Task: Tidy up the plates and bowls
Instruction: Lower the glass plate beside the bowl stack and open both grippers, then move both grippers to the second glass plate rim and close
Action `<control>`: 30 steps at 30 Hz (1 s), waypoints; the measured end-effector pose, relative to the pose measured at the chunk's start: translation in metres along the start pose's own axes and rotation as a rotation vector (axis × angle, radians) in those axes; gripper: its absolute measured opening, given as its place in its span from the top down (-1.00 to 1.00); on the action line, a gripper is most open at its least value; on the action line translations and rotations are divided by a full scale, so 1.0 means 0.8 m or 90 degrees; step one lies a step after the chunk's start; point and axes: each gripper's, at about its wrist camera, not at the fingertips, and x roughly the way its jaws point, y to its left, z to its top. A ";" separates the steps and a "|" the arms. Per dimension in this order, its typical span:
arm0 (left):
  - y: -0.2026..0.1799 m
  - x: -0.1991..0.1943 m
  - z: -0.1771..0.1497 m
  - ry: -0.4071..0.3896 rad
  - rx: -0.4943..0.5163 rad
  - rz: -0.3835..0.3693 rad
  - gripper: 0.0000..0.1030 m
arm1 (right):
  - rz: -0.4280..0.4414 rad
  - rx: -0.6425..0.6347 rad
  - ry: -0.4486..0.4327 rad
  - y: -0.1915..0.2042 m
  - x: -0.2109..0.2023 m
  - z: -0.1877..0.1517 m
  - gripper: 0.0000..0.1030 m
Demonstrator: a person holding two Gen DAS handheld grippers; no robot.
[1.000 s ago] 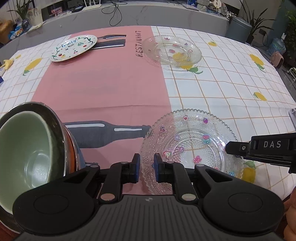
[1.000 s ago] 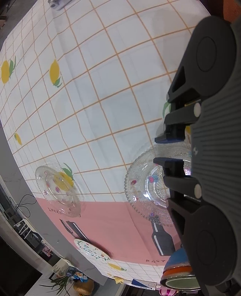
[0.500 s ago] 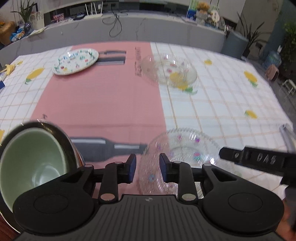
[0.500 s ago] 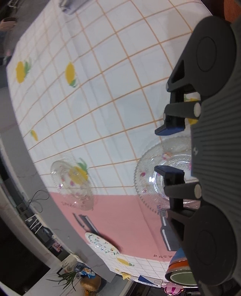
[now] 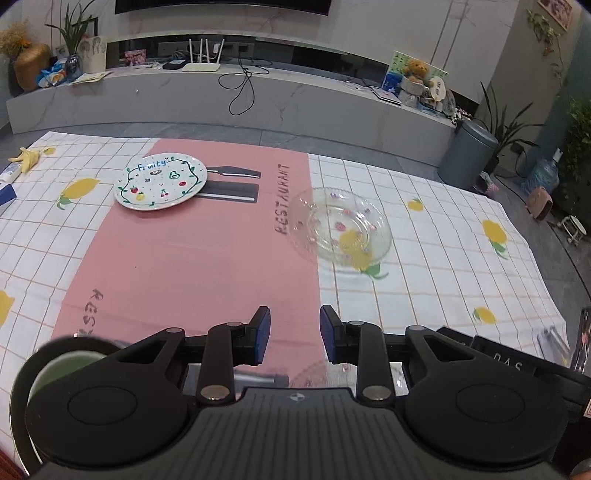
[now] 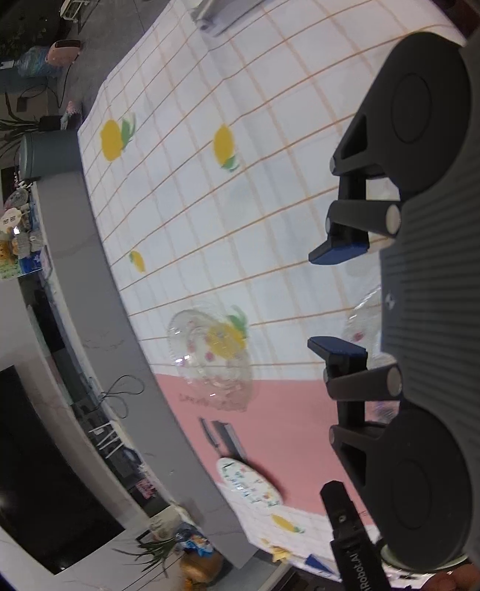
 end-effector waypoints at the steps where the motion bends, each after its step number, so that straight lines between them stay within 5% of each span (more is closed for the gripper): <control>1: 0.000 0.002 0.004 -0.001 -0.001 0.002 0.33 | 0.001 0.001 -0.006 0.002 0.003 0.004 0.14; 13: -0.020 0.048 0.051 -0.027 -0.018 0.016 0.28 | 0.021 0.045 -0.057 0.010 0.048 0.074 0.11; 30: 0.006 0.183 0.091 0.031 -0.167 0.061 -0.15 | -0.011 0.088 0.033 -0.017 0.181 0.133 0.12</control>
